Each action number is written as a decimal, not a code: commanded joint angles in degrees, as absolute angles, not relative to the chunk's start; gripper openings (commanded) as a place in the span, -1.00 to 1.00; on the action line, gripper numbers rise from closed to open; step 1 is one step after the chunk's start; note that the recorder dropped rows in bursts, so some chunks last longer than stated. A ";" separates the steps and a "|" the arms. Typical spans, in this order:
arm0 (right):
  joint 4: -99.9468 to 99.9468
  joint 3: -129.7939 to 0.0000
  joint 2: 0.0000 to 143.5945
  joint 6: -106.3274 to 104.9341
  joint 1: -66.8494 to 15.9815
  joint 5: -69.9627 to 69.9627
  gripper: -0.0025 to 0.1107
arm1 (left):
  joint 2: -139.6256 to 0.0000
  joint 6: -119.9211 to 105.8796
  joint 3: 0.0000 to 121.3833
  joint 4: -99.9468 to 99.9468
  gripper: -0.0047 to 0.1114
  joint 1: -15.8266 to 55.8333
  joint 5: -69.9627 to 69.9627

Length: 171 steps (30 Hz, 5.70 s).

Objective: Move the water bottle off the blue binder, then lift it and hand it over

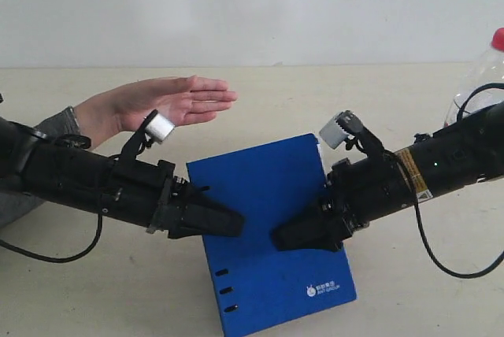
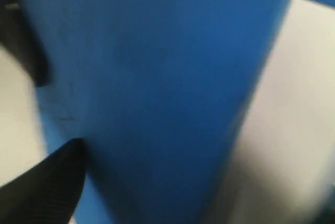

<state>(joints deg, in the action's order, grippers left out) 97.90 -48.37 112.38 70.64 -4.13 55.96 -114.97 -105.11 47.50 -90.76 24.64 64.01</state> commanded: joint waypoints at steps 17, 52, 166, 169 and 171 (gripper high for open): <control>99.95 -49.92 112.71 66.89 -4.57 69.96 -0.94 | -113.86 -107.31 47.67 -89.45 -0.83 25.82 69.96; 99.95 -49.92 112.71 64.34 -4.57 64.81 -0.96 | -106.92 -107.95 47.67 -99.95 0.22 20.50 44.49; 82.64 -64.14 89.77 66.86 -18.45 31.67 -0.96 | -81.83 -93.38 35.24 -89.59 -0.83 53.90 -32.08; 84.44 -64.03 82.28 68.28 -18.45 31.67 -0.96 | -81.83 -93.38 35.24 -89.59 -0.83 53.90 -32.08; 86.13 -64.03 77.87 68.56 -18.45 32.39 -0.96 | -81.83 -93.38 35.24 -89.59 -0.83 53.90 -32.08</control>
